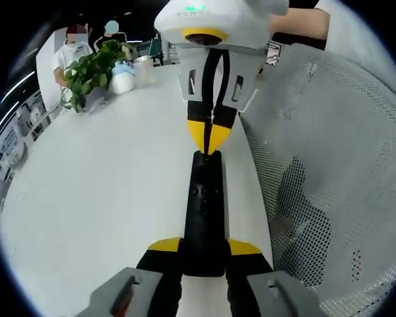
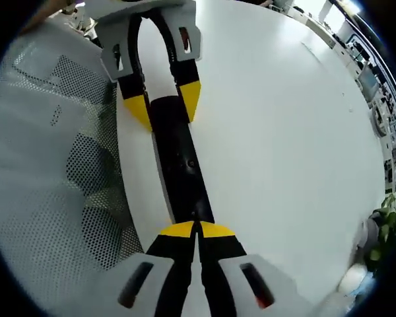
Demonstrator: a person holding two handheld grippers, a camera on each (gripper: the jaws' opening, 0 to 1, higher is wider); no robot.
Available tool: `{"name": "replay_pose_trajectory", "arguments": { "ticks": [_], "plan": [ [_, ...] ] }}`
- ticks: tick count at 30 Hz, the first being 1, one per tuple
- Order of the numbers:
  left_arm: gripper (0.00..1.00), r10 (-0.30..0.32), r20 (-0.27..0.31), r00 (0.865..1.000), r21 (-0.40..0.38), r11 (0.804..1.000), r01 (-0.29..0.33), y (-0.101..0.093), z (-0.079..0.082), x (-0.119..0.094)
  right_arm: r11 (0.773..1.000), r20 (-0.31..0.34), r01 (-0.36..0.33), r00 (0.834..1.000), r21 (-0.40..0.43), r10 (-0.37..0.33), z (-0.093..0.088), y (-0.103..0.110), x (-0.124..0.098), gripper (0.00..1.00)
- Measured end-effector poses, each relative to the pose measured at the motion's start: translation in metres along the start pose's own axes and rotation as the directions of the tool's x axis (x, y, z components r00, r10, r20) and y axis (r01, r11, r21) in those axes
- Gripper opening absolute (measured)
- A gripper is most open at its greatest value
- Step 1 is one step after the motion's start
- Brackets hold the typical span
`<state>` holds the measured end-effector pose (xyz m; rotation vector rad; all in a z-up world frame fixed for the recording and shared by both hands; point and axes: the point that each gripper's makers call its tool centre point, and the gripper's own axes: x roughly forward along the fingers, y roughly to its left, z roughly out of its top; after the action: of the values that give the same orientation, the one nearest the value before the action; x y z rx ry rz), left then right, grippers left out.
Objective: Press the specified remote control buttons in sequence, fully releasing each button before pressing the next.
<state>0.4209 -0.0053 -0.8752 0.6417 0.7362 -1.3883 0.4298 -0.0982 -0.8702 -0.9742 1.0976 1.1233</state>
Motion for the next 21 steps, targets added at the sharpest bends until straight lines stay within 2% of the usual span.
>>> {"name": "replay_pose_trajectory", "arguments": {
  "ticks": [4, 6, 8, 13, 18, 21],
  "plan": [
    [0.24, -0.001, 0.001, 1.000, -0.005, 1.000, 0.001, 0.0001, 0.0000, 0.0001, 1.000, 0.019, 0.009, 1.000, 0.005, -0.009, -0.0011, -0.0010, -0.0005, 0.00],
    [0.24, -0.001, 0.001, 1.000, -0.006, 1.000, 0.001, 0.0001, -0.0001, 0.0001, 0.999, 0.042, 0.011, 0.999, 0.030, -0.012, -0.0013, -0.0013, -0.0008, 0.00],
    [0.24, -0.001, 0.000, 1.000, -0.005, 1.000, 0.001, -0.0001, 0.0000, 0.0000, 0.996, 0.091, 0.005, 0.996, 0.085, -0.013, -0.0007, -0.0012, -0.0009, 0.00],
    [0.24, -0.002, -0.001, 1.000, -0.005, 1.000, 0.002, -0.0004, -0.0002, -0.0001, 0.970, 0.197, -0.032, 0.980, 0.239, -0.016, -0.0017, -0.0028, -0.0021, 0.00],
    [0.24, -0.001, -0.002, 1.000, -0.006, 1.000, 0.001, -0.0005, -0.0001, -0.0002, 0.924, 0.301, -0.098, 0.953, 0.369, -0.019, -0.0024, -0.0035, -0.0035, 0.00],
    [0.24, -0.002, -0.002, 1.000, -0.006, 1.000, 0.002, -0.0005, -0.0002, -0.0002, 0.927, 0.299, -0.104, 0.954, 0.359, -0.009, -0.0025, -0.0035, -0.0038, 0.00]
  ]
}}
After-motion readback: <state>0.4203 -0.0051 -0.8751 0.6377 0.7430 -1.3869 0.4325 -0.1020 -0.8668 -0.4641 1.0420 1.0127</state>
